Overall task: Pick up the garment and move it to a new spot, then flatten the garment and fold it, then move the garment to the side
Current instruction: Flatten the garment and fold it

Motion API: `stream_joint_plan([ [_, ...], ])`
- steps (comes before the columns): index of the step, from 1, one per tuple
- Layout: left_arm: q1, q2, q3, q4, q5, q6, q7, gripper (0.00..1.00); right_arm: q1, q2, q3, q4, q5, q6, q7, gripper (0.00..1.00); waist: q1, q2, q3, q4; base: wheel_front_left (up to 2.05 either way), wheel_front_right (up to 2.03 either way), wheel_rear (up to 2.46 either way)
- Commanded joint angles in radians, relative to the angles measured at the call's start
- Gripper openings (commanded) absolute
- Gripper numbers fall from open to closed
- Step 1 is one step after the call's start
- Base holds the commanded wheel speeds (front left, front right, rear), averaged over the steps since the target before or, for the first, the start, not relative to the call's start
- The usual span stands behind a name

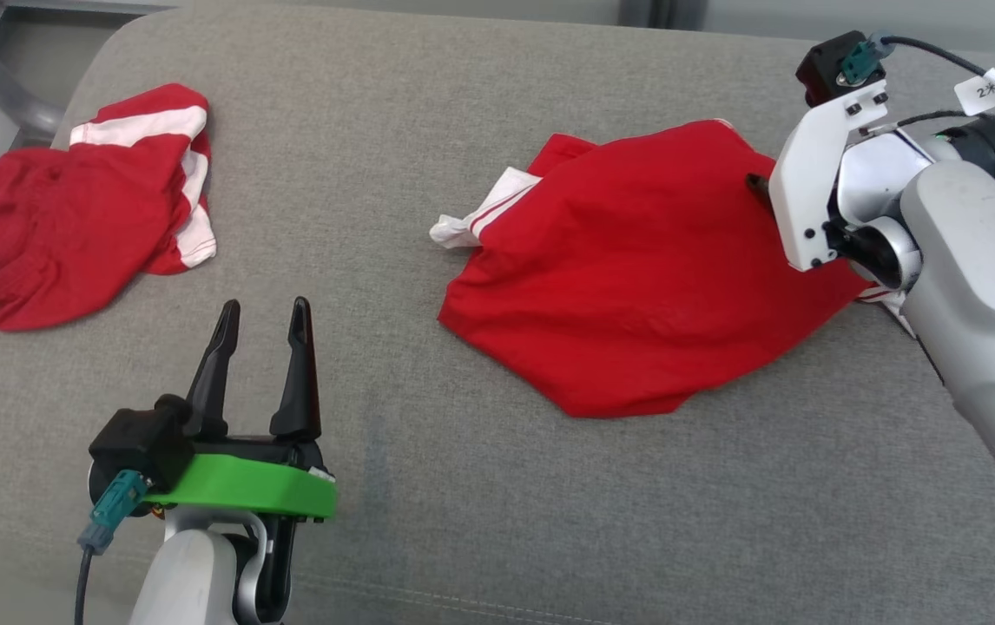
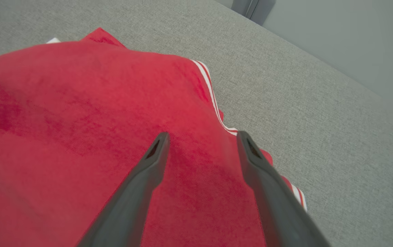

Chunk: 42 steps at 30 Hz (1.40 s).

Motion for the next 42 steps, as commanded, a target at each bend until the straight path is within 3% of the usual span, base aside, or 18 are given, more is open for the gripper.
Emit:
stream_joint_plan([
  [1,-0.016,0.002,-0.002,-0.006,-0.006,0.006,0.0,1.0,-0.015,-0.018,0.017,0.017,0.021,-0.002,0.01,1.0,0.0,0.0,0.052,0.06,0.0,0.0,0.0],
  [9,-0.012,0.003,-0.014,-0.015,-0.016,0.007,0.0,1.0,-0.03,-0.089,0.126,0.091,0.059,-0.002,-0.014,1.0,0.0,0.0,0.07,0.089,0.0,0.0,0.0],
  [10,-0.01,0.003,-0.015,-0.016,-0.014,0.007,0.0,1.0,-0.033,-0.092,0.137,0.096,0.061,-0.002,-0.022,0.95,0.0,0.0,0.071,0.089,0.0,0.0,0.0],
  [11,-0.008,0.003,-0.013,-0.016,-0.012,0.007,0.0,1.0,-0.037,-0.092,0.151,0.099,0.07,-0.002,-0.031,0.08,0.0,0.0,0.071,0.088,0.0,0.0,0.0],
  [12,-0.007,0.003,-0.011,-0.017,-0.011,0.006,0.0,1.0,-0.041,-0.095,0.16,0.103,0.077,-0.002,-0.037,0.0,0.0,0.0,0.071,0.087,0.0,0.0,0.0],
  [16,-0.009,0.003,-0.012,-0.015,-0.006,0.007,0.0,1.0,-0.074,-0.113,0.217,0.088,0.054,-0.002,-0.126,0.0,0.0,0.0,0.063,0.078,0.0,0.0,0.0],
  [20,-0.009,0.003,-0.019,-0.01,-0.007,0.006,0.0,1.0,-0.125,-0.106,0.254,0.076,0.006,-0.002,-0.286,0.0,0.0,0.0,0.05,0.073,0.0,0.0,0.0],
  [32,0.005,0.003,-0.015,-0.008,0.0,0.005,0.0,1.0,-0.286,0.047,0.286,0.049,-0.034,-0.002,-0.84,0.0,0.0,0.0,0.028,0.076,0.0,0.0,0.0],
  [36,0.009,0.003,-0.011,-0.011,0.003,0.005,0.0,1.0,-0.244,0.037,0.327,0.094,-0.028,-0.002,-0.87,0.0,0.0,0.0,0.026,0.069,0.0,0.0,0.0],
  [42,0.002,0.003,-0.01,-0.012,0.003,0.005,0.0,1.0,-0.14,-0.057,0.454,0.185,-0.015,-0.002,-0.871,0.0,0.0,0.0,0.034,0.055,0.0,0.0,0.0],
])
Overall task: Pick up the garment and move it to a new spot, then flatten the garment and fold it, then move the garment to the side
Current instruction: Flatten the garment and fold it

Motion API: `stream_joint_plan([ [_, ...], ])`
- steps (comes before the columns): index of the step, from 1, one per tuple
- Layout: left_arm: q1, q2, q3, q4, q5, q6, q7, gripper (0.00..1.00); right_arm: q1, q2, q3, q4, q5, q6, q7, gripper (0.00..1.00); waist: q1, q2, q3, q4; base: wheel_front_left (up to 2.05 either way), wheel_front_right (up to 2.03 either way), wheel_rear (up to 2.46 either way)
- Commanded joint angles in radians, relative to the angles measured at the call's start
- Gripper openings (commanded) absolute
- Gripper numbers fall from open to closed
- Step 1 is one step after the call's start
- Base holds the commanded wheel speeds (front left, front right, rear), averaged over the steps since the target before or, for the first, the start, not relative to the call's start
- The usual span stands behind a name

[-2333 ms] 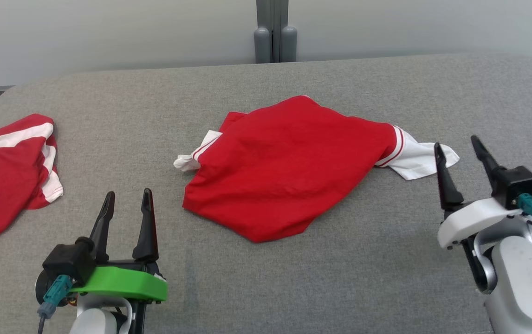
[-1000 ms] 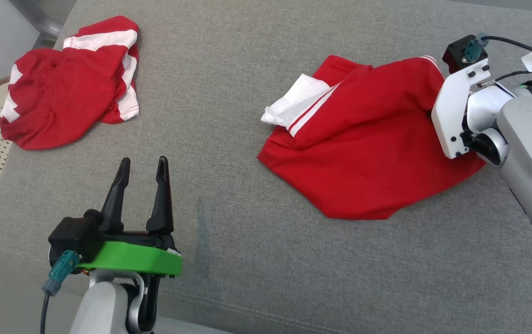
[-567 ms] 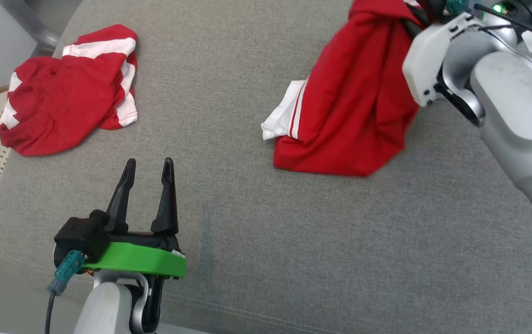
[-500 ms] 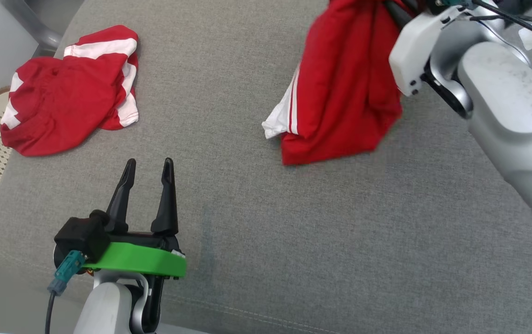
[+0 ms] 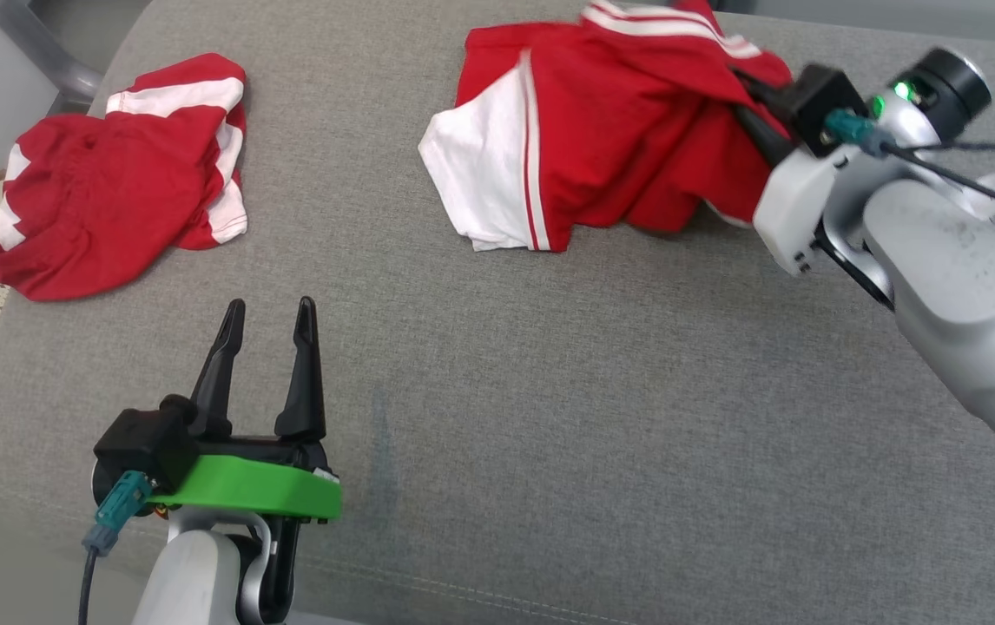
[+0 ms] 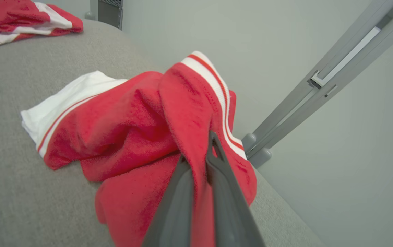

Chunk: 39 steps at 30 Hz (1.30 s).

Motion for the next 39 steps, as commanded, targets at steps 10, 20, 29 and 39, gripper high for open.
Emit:
stream_joint_plan([
  [10,-0.001,0.003,0.021,0.002,0.018,-0.001,0.0,1.0,0.118,-0.15,0.221,0.018,0.047,-0.002,-0.001,0.0,0.0,0.0,-0.011,-0.047,0.0,0.0,0.0],
  [20,0.02,0.003,0.028,0.008,0.025,-0.005,0.0,1.0,0.155,-0.24,0.209,0.022,0.178,-0.002,0.029,1.0,0.0,0.0,-0.051,-0.088,0.0,0.0,0.0],
  [29,0.04,0.003,0.036,0.004,0.03,-0.006,0.0,1.0,0.157,-0.276,0.018,-0.045,0.384,-0.002,0.149,1.0,0.0,0.0,-0.07,-0.098,0.0,0.0,0.0],
  [39,0.012,0.003,0.005,0.001,0.002,-0.001,0.0,1.0,0.123,-0.095,0.028,-0.197,0.384,-0.002,0.379,1.0,0.0,0.0,-0.042,-0.035,0.0,0.0,0.0],
])
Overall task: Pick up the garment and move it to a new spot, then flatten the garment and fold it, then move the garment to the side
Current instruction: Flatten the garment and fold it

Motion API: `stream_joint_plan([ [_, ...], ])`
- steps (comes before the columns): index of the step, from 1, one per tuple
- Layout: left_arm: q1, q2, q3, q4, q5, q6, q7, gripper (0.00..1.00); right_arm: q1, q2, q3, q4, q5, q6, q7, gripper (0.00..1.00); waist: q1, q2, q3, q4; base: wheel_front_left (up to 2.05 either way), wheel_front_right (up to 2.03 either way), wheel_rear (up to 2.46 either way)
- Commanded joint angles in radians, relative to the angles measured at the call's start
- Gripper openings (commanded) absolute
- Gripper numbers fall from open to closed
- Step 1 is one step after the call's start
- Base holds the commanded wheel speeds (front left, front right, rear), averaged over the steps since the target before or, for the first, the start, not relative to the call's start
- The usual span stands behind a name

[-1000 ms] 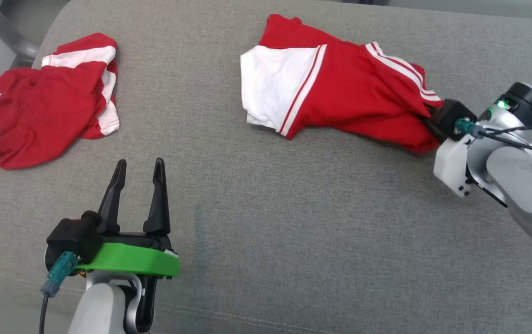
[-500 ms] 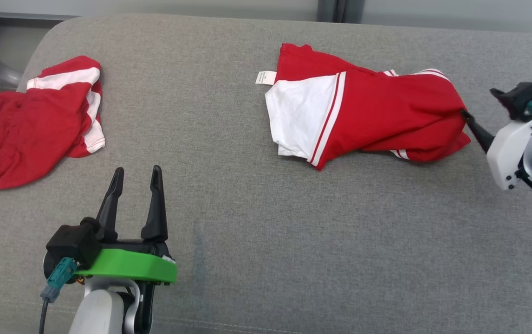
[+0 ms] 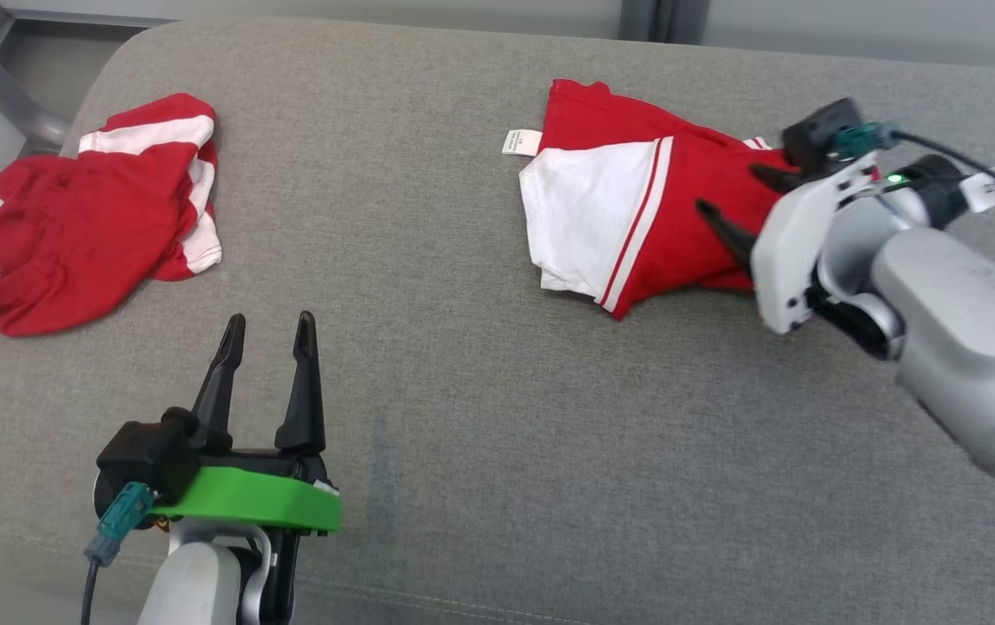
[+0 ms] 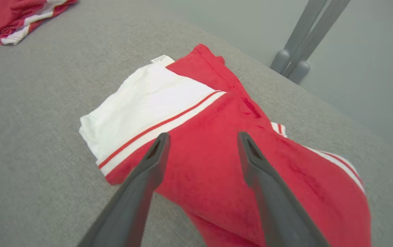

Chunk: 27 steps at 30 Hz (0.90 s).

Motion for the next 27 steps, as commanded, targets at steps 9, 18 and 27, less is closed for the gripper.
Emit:
stream_joint_plan([
  [9,-0.019,0.003,-0.009,0.001,-0.014,0.007,0.0,1.0,0.047,0.192,0.087,0.034,-0.251,-0.002,-0.012,1.0,-0.0001,0.0,0.02,0.084,0.0,0.0,0.0],
  [18,-0.009,0.003,-0.017,-0.002,-0.021,0.014,0.0,1.0,0.102,0.314,-0.054,0.215,-0.545,-0.002,-0.052,1.0,-0.0001,0.0,0.019,0.092,0.0,0.0,0.0],
  [27,-0.019,0.003,-0.022,-0.004,-0.027,0.016,0.0,1.0,0.096,0.352,-0.184,0.305,-0.692,-0.002,-0.084,0.42,-0.0001,0.0,0.027,0.1,0.0,0.0,0.0],
])
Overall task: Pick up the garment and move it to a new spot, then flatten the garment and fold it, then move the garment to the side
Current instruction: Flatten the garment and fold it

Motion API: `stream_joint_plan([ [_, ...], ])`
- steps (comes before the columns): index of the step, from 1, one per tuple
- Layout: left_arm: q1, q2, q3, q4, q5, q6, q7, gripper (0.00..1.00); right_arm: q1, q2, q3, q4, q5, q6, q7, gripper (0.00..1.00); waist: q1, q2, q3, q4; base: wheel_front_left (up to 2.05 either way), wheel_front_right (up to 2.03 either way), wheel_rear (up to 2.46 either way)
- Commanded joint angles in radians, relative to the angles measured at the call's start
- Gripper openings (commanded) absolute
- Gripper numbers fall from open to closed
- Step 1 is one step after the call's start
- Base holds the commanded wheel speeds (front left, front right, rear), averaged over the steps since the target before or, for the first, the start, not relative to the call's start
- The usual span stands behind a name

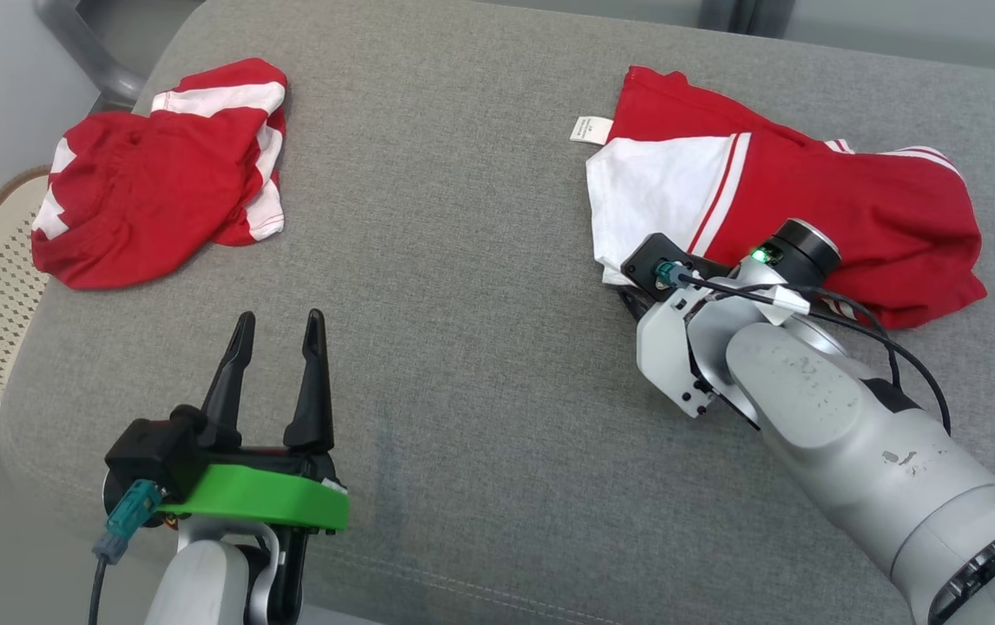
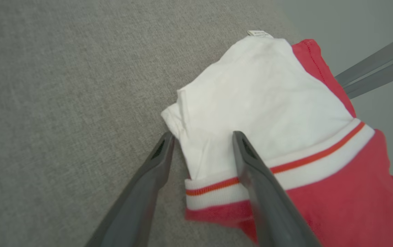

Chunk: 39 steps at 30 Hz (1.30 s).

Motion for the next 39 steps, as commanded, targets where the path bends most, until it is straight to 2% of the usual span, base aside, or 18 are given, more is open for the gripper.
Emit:
stream_joint_plan([
  [1,-0.01,0.003,0.003,-0.002,-0.009,0.002,0.0,1.0,-0.004,0.005,-0.021,0.014,-0.019,-0.002,0.0,0.05,0.0,0.0,0.001,0.002,0.0,0.0,0.0],
  [2,-0.01,0.003,0.004,-0.002,-0.009,0.002,0.0,1.0,-0.003,0.008,-0.035,0.023,-0.031,-0.002,0.005,0.0,0.0,0.0,0.001,0.003,0.0,0.0,0.0],
  [11,0.003,0.003,0.017,-0.002,-0.009,0.01,0.0,1.0,0.022,0.012,-0.189,0.033,-0.113,-0.002,-0.064,0.0,0.0,0.0,-0.009,-0.018,0.0,0.0,0.0],
  [17,0.017,0.003,0.029,-0.002,0.006,0.004,0.0,1.0,0.092,0.005,-0.375,-0.046,-0.079,-0.002,-0.175,0.0,0.0,0.0,-0.034,-0.06,0.0,0.0,0.0],
  [23,0.033,0.003,0.05,-0.003,0.027,0.002,0.0,1.0,0.281,0.015,-0.664,-0.232,0.02,-0.002,-0.258,0.0,0.0,0.0,-0.057,-0.123,0.0,0.0,0.0],
  [30,0.03,0.003,0.059,-0.003,0.04,-0.006,0.0,1.0,0.537,0.08,-1.037,-0.518,0.252,-0.002,-0.271,0.0,0.0,0.0,-0.064,-0.192,0.0,0.0,0.0],
  [34,0.021,0.003,0.059,0.0,0.044,-0.007,0.0,1.0,0.619,0.092,-1.145,-0.589,0.335,-0.001,-0.226,0.0,0.0,0.0,-0.069,-0.219,0.0,0.0,0.0],
  [38,0.017,0.003,0.056,0.006,0.049,-0.01,0.0,1.0,0.649,0.093,-1.174,-0.557,0.405,-0.001,-0.208,0.0,0.0,0.0,-0.072,-0.237,0.0,0.0,0.0],
  [39,0.017,0.003,0.055,0.008,0.05,-0.011,0.0,1.0,0.654,0.092,-1.169,-0.545,0.402,-0.001,-0.2,0.28,0.0,0.0,-0.074,-0.24,0.0,0.0,0.0],
])
